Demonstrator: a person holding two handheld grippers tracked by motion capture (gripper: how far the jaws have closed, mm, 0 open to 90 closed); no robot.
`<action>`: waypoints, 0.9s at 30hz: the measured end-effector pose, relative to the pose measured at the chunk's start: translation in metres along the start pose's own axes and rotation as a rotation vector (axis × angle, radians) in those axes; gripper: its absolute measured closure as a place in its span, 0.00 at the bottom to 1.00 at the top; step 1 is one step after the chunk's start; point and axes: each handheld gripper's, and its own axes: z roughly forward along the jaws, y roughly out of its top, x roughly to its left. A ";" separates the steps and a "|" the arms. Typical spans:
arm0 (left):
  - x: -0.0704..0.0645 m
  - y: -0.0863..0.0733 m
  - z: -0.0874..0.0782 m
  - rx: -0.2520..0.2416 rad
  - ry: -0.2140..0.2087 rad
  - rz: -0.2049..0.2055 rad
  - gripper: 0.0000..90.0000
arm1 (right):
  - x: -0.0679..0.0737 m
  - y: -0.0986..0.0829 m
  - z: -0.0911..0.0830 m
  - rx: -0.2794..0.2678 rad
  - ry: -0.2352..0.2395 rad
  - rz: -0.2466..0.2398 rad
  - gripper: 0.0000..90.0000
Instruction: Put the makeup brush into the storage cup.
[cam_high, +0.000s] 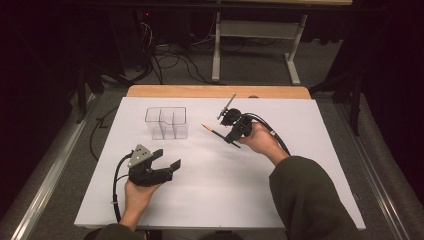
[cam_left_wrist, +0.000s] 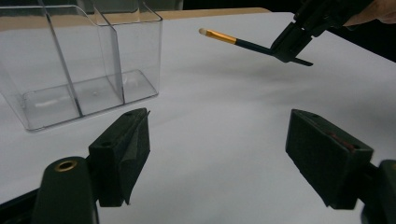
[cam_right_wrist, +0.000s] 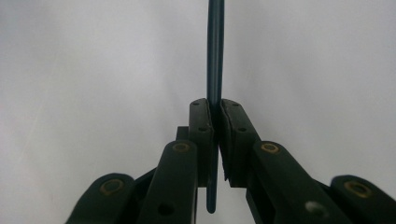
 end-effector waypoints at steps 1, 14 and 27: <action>0.000 0.000 0.000 -0.003 0.000 -0.002 0.25 | 0.001 -0.002 0.000 -0.008 0.003 0.003 0.96; -0.002 0.000 0.001 -0.002 -0.009 -0.002 0.25 | 0.007 -0.023 -0.011 -0.065 0.022 0.014 0.96; -0.003 -0.001 0.001 0.001 -0.021 0.001 0.26 | 0.016 -0.060 -0.028 -0.182 0.043 0.065 0.96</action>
